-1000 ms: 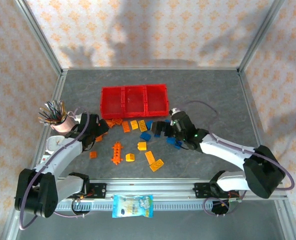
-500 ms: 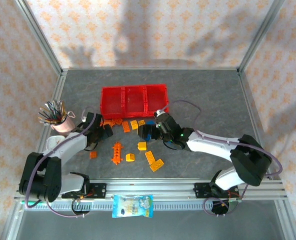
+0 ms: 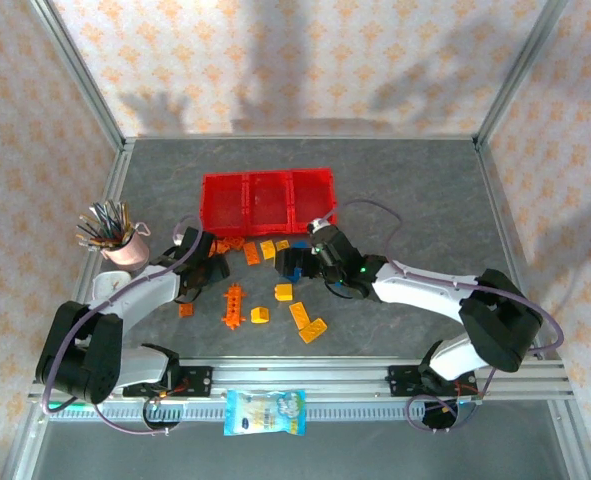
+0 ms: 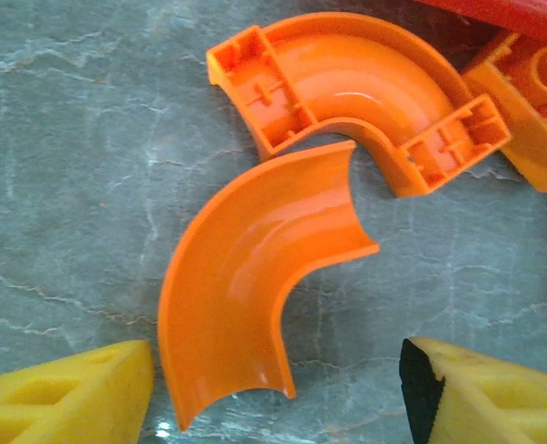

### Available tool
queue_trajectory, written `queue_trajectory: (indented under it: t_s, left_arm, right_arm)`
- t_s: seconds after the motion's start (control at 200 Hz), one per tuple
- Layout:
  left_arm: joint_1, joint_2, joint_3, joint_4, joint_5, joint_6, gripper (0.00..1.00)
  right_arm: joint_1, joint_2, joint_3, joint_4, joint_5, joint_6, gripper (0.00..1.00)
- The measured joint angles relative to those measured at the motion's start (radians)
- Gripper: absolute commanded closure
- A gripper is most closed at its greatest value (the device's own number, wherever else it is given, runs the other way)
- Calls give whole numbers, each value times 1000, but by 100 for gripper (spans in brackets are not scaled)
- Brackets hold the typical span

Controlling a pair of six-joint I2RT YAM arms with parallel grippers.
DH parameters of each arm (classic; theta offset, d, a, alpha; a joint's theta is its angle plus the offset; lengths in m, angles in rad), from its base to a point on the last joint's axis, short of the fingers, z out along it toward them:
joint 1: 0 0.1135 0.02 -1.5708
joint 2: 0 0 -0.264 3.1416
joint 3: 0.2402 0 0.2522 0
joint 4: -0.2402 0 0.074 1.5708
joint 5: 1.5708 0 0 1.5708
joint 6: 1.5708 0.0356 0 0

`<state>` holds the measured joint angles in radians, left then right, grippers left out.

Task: Sort the legos into containers by color
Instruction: Pick up the lego from the middle-left of the table, then place the lego in the container.

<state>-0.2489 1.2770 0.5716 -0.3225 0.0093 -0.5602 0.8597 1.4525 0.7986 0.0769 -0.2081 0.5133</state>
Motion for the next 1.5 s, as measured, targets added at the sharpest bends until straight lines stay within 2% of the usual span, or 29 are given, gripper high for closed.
queue_trajectory:
  t_s: [0.305, 0.886, 0.976, 1.497]
  left_arm:
    - [0, 47, 0, -3, -48, -38, 37]
    - [0, 68, 0, 1, -52, -46, 64]
    - [0, 64, 0, 1, -53, -45, 65]
    - [0, -153, 21, -41, -122, -79, 72]
  right_arm:
    - [0, 10, 0, 5, 2, 3, 0]
    - [0, 13, 0, 6, 3, 4, 0]
    - [0, 13, 0, 6, 3, 4, 0]
    - [2, -53, 38, -3, 33, -18, 0]
